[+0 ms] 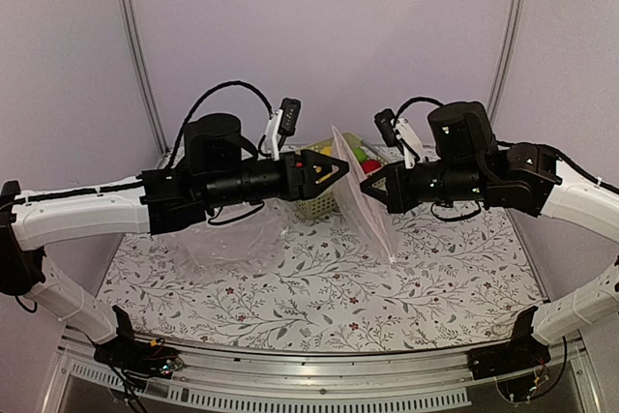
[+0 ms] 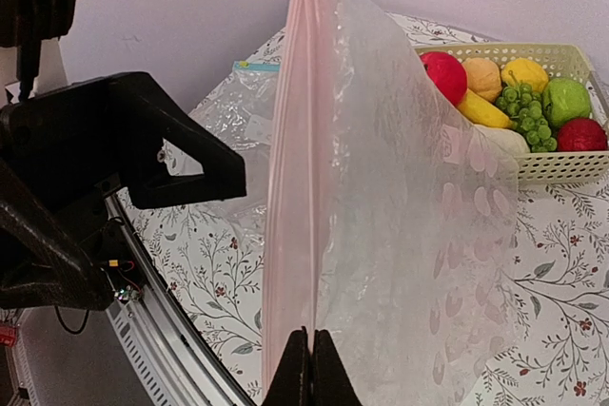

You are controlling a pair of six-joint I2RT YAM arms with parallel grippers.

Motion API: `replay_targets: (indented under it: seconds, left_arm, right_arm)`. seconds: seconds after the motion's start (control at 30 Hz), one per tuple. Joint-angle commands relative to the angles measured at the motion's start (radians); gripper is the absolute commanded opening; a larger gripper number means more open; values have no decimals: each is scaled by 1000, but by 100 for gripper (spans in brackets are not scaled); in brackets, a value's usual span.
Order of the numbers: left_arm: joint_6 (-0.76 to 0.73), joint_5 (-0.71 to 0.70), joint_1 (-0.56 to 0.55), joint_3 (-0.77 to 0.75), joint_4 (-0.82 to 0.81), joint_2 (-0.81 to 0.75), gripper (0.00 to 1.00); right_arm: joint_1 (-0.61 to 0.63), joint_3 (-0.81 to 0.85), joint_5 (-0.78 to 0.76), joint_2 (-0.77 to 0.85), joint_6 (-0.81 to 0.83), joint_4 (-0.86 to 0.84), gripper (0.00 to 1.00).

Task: Place the food in the zip-top bag and seal the zipper
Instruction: Open the zipper food storage bag at the center of the board.

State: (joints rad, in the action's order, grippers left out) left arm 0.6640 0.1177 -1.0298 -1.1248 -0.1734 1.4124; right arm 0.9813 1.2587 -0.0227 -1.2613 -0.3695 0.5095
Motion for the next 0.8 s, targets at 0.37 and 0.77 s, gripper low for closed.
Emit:
replay_targets:
  seconds: [0.37, 0.77]
  left_arm:
    - [53, -53, -17, -10, 41, 69, 48]
    - [63, -36, -15, -63, 38, 139, 29]
  right_arm:
    - [-3, -4, 12, -36, -22, -42, 0]
    - [-3, -5, -14, -39, -14, -39, 0]
